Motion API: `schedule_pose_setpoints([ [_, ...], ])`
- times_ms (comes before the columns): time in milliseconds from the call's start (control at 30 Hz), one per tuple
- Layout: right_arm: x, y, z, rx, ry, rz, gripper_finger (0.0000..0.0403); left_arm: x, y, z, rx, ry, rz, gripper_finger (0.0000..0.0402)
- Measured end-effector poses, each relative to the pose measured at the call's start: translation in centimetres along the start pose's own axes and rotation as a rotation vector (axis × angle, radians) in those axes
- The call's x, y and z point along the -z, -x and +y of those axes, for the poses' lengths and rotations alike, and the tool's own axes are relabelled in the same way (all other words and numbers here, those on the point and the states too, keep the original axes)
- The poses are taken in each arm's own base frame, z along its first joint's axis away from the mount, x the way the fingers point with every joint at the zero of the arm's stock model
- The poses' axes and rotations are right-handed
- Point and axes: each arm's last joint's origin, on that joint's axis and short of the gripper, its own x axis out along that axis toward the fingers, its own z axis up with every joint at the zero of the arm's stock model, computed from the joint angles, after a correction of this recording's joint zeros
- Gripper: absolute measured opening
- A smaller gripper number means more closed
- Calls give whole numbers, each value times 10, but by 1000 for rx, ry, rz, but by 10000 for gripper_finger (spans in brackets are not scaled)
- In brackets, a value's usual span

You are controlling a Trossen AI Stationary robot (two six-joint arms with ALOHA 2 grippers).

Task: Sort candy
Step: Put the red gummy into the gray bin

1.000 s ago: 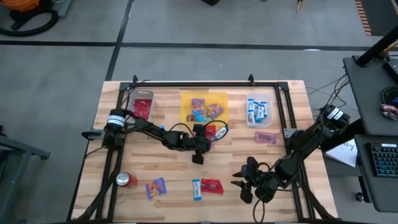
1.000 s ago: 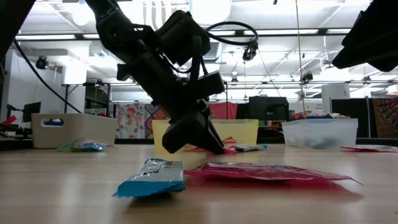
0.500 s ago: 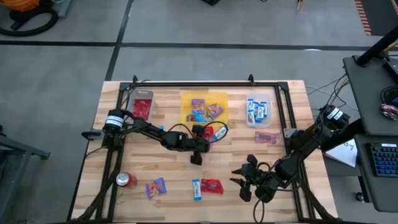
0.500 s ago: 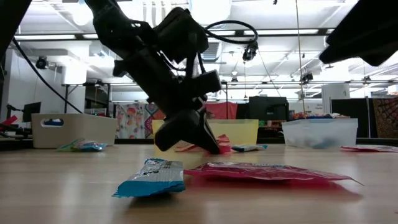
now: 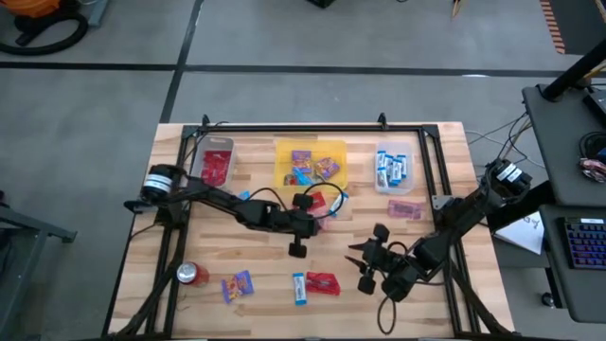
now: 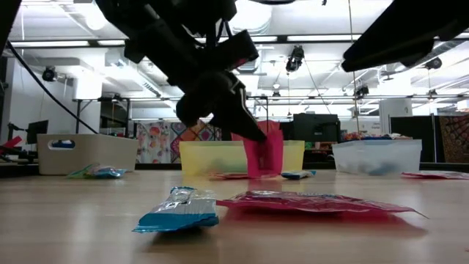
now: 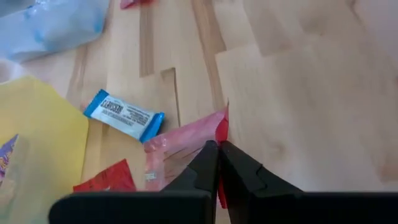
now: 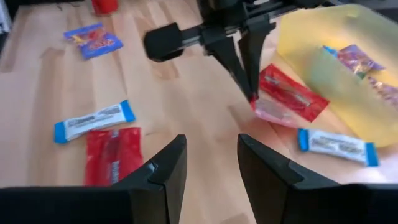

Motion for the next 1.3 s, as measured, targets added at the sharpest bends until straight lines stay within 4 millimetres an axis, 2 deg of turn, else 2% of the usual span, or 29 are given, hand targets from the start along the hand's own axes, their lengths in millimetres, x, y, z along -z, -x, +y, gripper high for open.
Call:
schedule_pose_setpoints([
  [367,-8,-12,-9,41,99,-6,134,-14,16,-9,45,99,-71,0],
  [567,-13,-21,-16,53,123,13,134,-20,19,-15,56,125,-117,0],
  [900,-19,-32,-26,52,106,50,134,-31,21,-13,45,154,-225,0],
  [1067,-21,-36,-31,69,87,53,134,-32,21,-13,46,150,-218,0],
  [1300,-18,-37,-31,30,97,87,134,-20,20,-17,59,56,-91,0],
])
